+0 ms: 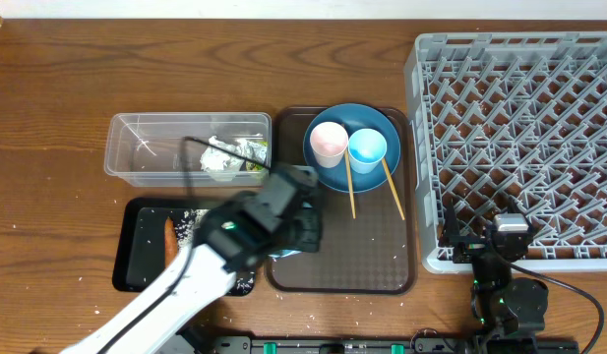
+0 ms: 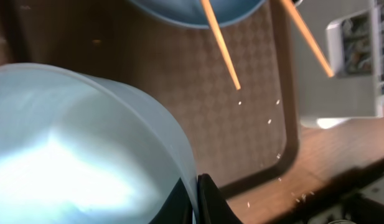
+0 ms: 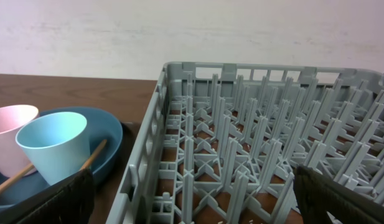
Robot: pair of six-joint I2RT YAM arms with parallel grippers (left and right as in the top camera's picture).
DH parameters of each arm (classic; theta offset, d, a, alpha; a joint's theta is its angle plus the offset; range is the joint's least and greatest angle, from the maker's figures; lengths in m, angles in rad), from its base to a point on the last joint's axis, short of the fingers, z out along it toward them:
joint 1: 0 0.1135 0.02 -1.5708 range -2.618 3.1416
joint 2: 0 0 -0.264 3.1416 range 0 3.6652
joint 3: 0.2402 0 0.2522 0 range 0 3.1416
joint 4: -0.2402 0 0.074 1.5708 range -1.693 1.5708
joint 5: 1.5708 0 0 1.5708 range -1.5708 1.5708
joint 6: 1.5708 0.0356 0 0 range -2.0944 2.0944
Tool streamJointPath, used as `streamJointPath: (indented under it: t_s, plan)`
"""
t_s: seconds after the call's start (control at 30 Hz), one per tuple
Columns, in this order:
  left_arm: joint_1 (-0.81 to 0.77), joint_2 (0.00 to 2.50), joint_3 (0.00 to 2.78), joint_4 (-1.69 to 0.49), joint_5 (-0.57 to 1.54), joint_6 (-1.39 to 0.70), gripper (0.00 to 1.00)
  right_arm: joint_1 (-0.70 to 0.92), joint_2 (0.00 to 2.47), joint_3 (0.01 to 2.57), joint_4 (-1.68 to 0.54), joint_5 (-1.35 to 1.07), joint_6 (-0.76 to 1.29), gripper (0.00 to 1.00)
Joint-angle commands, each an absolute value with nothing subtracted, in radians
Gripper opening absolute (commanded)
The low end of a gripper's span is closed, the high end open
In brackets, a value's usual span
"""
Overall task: Sort waste into correct bins and load items into the dishwasher rack
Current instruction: 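Carry emptied bowl with left gripper back onto the brown tray, release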
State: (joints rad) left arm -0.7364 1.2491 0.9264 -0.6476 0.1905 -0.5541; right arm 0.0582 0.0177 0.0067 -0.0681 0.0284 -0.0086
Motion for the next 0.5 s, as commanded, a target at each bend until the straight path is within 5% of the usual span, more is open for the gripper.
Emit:
streamJointPath:
  t_s: [0.0,0.3,0.47]
  plan:
    - [-0.79,1.331,0.938,-0.605,0.114,-0.586,0.06,0.039,0.015,0.006,-0.072,0.025,-0.016,0.99]
    - [-0.802,1.512,0.938,-0.547,0.115,-0.585,0.08,0.039,0.015,0.006,-0.072,0.025,-0.016,0.99]
    - [-0.802,1.529,0.938,-0.543,0.115,-0.585,0.3,0.039,0.015,0.006,-0.072,0.025,-0.016,0.99]
